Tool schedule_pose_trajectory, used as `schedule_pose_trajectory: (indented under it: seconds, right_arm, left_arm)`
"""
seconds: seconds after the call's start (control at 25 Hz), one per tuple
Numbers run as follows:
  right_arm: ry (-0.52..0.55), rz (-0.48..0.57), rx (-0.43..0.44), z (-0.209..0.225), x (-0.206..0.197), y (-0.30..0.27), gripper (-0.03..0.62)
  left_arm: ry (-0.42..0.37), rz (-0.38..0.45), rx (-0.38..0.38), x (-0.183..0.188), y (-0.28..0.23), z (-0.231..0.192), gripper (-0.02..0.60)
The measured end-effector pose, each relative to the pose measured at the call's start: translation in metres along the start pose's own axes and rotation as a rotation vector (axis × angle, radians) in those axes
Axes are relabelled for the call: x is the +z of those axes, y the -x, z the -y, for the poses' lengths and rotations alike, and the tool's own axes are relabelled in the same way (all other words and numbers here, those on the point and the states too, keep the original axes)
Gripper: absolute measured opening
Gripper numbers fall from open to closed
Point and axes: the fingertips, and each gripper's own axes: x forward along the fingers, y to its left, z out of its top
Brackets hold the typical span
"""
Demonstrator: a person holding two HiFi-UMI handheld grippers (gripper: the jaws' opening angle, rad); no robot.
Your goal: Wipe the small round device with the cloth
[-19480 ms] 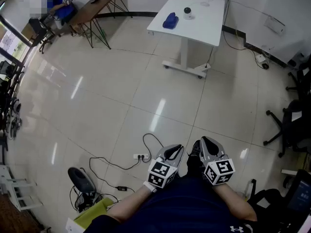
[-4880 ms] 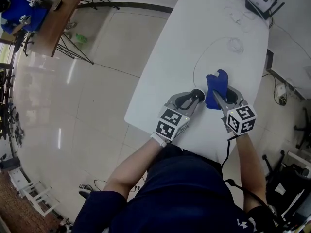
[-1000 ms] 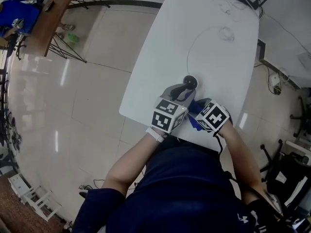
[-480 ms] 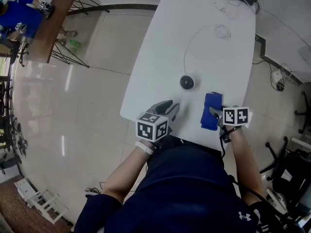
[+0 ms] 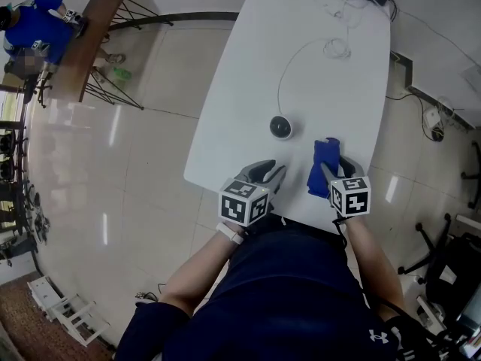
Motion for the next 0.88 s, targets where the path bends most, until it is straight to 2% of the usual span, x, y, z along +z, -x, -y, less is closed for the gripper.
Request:
schedule_pose_trajectory:
  seconds: [0.16,0.28,0.4,0.56,0.72,0.88]
  right_arm:
    - [-0.039,0.093,-0.007,0.011,0.012,0.021,0.186]
    - [-0.077,0.061,-0.013,0.025,0.002,0.018,0.187]
    - [-0.085,0.037,-0.088,0.048,-0.006,0.02,0.209]
    - [-0.086,0.169,-0.122,0.056,0.021,0.04,0.195]
    - [-0.067,0.31,-0.062,0.034,0.051,0.057,0.121]
    - [-0.085,0.417,0.065,-0.002,0.071,0.073,0.05]
  left_arm:
    - [0.004,0.008,0.006,-0.006,-0.004,0.014,0.123]
    - [0.023,0.009,0.007,-0.012,-0.006,0.023,0.123]
    - [0.032,0.004,0.007,-0.02,-0.007,0.032,0.12]
    - [0.05,0.024,0.02,-0.02,-0.004,0.032,0.118]
    - [0.059,0.054,0.033,-0.02,0.002,0.03,0.115]
    - [0.06,0.092,0.024,-0.017,0.012,0.035,0.11]
